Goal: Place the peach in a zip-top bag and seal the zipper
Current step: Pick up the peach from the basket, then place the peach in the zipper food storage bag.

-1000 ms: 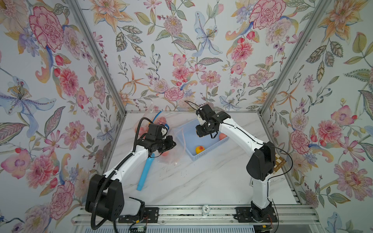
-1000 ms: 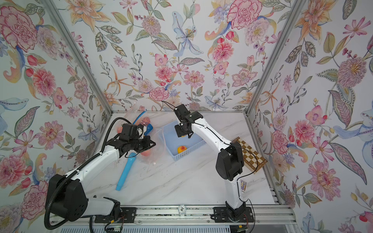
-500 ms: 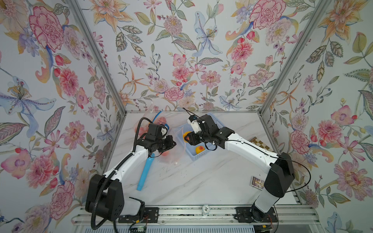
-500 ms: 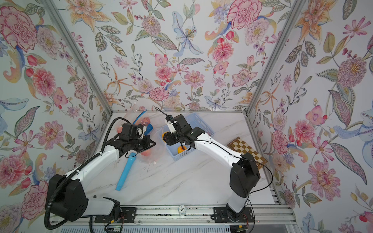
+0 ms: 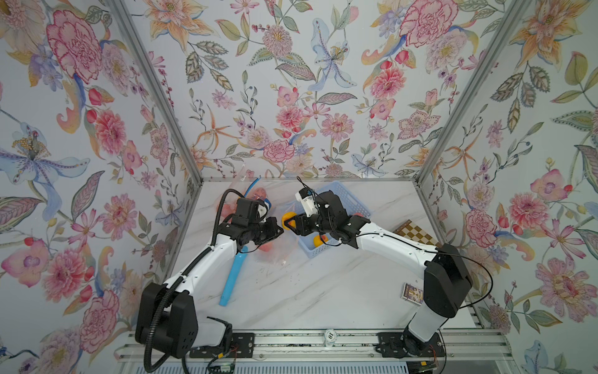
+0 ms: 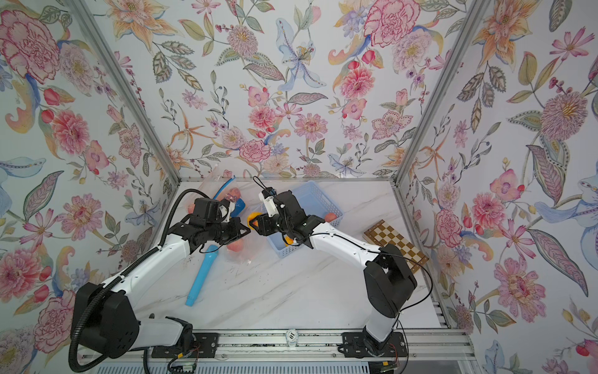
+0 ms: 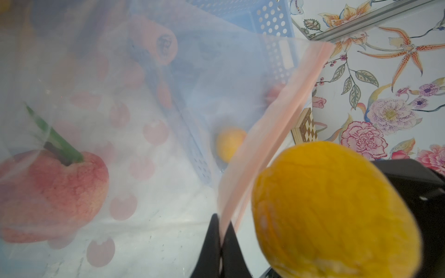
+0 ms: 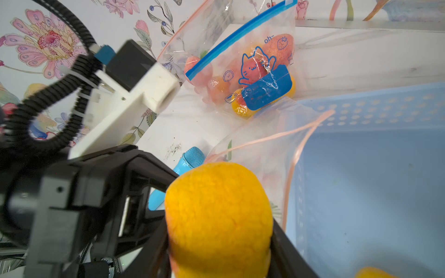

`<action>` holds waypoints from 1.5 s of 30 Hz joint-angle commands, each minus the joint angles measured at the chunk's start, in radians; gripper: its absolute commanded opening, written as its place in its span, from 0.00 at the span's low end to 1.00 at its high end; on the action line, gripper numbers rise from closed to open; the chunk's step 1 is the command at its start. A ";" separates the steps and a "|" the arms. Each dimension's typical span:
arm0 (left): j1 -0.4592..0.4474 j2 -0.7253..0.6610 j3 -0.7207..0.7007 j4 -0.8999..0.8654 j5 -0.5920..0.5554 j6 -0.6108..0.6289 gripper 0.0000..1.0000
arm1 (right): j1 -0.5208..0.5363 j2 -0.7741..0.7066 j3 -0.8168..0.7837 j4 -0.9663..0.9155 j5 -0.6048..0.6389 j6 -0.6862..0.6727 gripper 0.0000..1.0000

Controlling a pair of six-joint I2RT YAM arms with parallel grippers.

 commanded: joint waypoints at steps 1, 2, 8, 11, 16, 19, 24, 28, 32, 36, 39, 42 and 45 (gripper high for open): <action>0.008 -0.049 0.017 -0.039 0.050 0.002 0.00 | 0.003 0.035 0.030 -0.002 0.038 0.013 0.51; 0.007 -0.056 0.019 -0.046 0.051 0.003 0.00 | 0.003 0.038 0.032 -0.008 0.050 0.013 0.52; 0.008 -0.086 0.025 -0.087 0.092 0.004 0.00 | 0.011 0.068 0.061 -0.081 0.121 -0.009 0.53; 0.008 -0.090 0.024 -0.086 0.128 -0.003 0.00 | 0.030 0.083 0.084 -0.125 0.153 -0.039 0.57; 0.012 -0.095 0.018 -0.094 0.111 0.005 0.00 | 0.059 0.094 0.119 -0.154 0.166 -0.069 0.69; 0.015 -0.090 0.007 -0.091 0.110 -0.001 0.00 | 0.065 0.089 0.124 -0.155 0.170 -0.074 0.75; 0.021 -0.091 -0.002 -0.092 0.092 -0.002 0.00 | 0.066 0.072 0.120 -0.160 0.172 -0.076 0.79; 0.029 -0.093 -0.006 -0.091 0.075 -0.002 0.00 | 0.066 0.045 0.114 -0.164 0.182 -0.079 0.79; 0.036 -0.091 -0.016 -0.092 0.071 -0.002 0.00 | 0.060 -0.006 0.104 -0.169 0.204 -0.084 0.79; 0.037 -0.093 -0.027 -0.090 0.052 0.002 0.00 | 0.047 -0.072 0.095 -0.194 0.258 -0.092 0.79; 0.039 -0.093 -0.035 -0.087 0.041 0.003 0.00 | 0.028 -0.118 0.092 -0.241 0.329 -0.091 0.79; 0.040 -0.091 -0.041 -0.080 0.040 0.002 0.00 | -0.007 -0.150 0.099 -0.324 0.407 -0.068 0.79; 0.040 -0.091 -0.044 -0.075 0.034 0.002 0.00 | -0.065 -0.157 0.121 -0.441 0.467 -0.011 0.79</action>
